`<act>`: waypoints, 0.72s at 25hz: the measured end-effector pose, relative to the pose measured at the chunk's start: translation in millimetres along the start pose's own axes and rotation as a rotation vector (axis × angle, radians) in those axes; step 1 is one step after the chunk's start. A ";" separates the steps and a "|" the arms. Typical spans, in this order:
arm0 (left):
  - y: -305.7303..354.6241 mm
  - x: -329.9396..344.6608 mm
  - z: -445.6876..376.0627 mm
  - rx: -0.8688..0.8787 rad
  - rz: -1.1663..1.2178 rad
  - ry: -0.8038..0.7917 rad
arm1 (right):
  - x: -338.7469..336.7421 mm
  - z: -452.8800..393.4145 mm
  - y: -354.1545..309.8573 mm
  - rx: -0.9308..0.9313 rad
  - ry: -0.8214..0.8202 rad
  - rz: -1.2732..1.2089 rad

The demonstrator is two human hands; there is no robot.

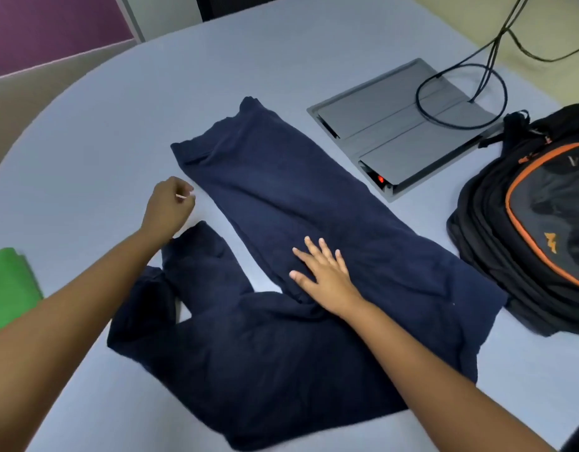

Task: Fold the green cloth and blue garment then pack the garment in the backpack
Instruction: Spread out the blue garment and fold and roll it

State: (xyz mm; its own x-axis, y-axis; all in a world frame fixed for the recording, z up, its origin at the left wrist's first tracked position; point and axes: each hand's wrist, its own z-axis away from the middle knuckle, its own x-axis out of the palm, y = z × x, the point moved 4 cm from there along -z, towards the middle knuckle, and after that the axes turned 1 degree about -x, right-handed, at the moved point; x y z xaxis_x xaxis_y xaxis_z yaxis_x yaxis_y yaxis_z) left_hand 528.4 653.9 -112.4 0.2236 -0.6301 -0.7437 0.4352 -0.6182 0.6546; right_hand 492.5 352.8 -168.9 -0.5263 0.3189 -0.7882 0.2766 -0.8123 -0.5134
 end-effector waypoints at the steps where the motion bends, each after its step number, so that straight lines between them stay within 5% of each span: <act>1: -0.6 -10.1 28.2 0.090 -0.011 0.015 | 1.5 12.9 0.4 0.006 0.011 -0.090; 5: -54.9 -45.0 150.6 0.044 -0.001 0.257 | 30.8 99.2 14.9 0.082 0.312 0.084; 8: -93.5 -41.1 237.1 -0.222 0.075 0.427 | 58.2 142.7 19.8 0.061 0.261 0.266; 11: -112.3 -10.1 284.9 -0.475 0.369 0.205 | 61.7 147.4 17.6 0.025 0.142 0.403; 16: -91.0 25.8 308.4 -0.622 0.273 -0.280 | 65.9 140.9 21.9 0.100 0.017 0.447; 18: -74.8 41.3 315.4 -0.735 0.500 -0.400 | 62.1 140.9 20.8 0.058 -0.004 0.465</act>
State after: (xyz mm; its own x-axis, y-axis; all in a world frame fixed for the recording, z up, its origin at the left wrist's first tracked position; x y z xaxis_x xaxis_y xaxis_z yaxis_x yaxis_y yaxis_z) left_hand 230.0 525.9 -149.1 0.2768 -0.9370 -0.2131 0.8367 0.1260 0.5330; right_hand 352.3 286.9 -180.7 -0.3603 -0.0875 -0.9287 0.4390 -0.8944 -0.0860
